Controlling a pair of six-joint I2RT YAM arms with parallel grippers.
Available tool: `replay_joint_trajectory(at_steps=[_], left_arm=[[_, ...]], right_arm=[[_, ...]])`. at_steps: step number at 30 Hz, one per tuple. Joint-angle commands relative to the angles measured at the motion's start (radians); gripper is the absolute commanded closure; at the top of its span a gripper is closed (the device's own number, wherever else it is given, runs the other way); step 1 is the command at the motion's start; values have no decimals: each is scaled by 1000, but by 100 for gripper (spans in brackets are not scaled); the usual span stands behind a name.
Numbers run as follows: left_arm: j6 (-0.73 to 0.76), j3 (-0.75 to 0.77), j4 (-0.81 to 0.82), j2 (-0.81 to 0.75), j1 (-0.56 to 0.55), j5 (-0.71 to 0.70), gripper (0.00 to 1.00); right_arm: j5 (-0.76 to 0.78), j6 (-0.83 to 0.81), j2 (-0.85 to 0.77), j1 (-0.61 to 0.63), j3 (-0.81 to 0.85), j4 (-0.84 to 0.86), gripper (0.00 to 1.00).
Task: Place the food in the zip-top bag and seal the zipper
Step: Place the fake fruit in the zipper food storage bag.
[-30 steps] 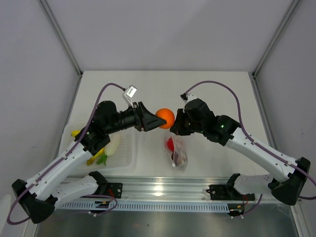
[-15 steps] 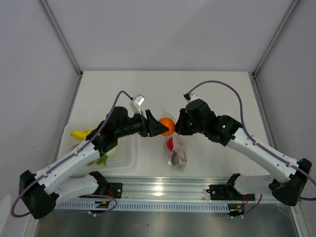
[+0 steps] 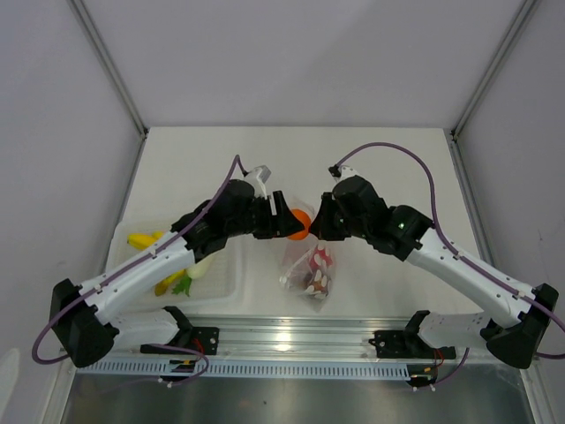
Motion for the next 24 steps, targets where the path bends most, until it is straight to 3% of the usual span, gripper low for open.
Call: replay_joint_trajectory(at_steps=[1, 2, 4, 16, 24], left_arm=[[-8, 87, -42, 41, -18, -48, 27], [-3, 90, -36, 48, -23, -45, 13], [-2, 94, -39, 36, -32, -77, 1], [32, 51, -93, -174, -64, -200, 2], [81, 2, -166, -226, -72, -255, 4]], right_arm=[[-1, 6, -4, 4, 46, 23, 100], [-2, 6, -3, 1, 48, 21, 100], [1, 6, -3, 1, 49, 20, 100], [-2, 2, -16, -8, 28, 14, 100], [-7, -3, -33, -17, 20, 3, 100]])
